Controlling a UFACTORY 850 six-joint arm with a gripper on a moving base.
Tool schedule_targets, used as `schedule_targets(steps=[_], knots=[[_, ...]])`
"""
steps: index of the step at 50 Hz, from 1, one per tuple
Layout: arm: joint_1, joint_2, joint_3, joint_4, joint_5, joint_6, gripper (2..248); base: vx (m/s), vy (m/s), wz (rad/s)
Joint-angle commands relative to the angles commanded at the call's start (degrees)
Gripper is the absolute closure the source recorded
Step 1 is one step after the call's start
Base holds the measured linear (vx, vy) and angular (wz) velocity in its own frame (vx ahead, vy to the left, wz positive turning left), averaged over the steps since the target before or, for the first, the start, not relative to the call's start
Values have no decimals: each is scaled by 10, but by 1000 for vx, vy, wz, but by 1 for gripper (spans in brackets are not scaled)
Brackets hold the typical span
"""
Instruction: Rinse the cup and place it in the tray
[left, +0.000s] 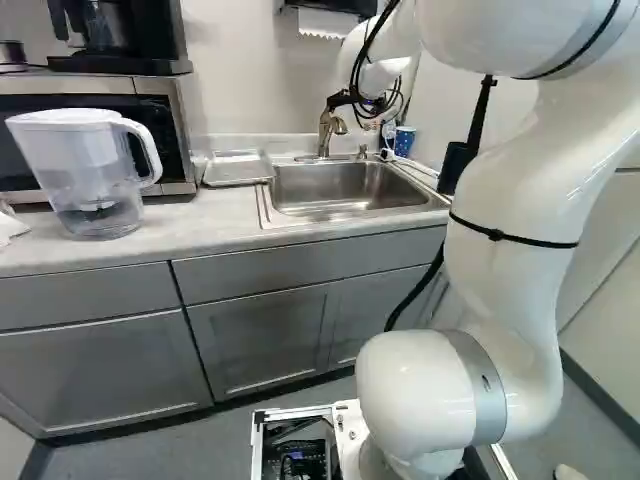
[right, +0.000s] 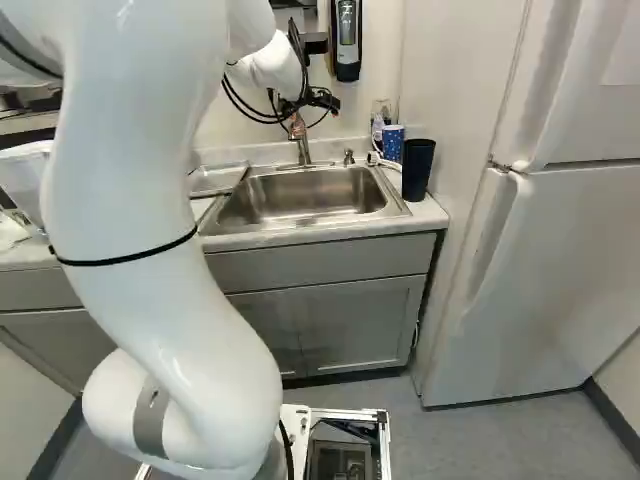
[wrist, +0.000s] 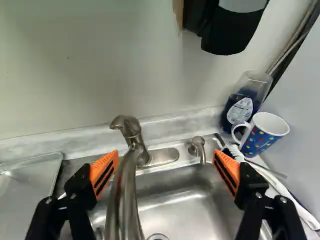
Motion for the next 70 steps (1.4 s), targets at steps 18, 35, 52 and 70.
schedule_targets(steps=[18,35,52,70], knots=[[1,-40,-46,0,0,0,3,0,0,0],[2,-76,-87,0,13,0,3,0,0,0],[3,-100,-116,0,55,0,3,0,0,0],[3,-103,-120,0,60,0,3,0,0,0]])
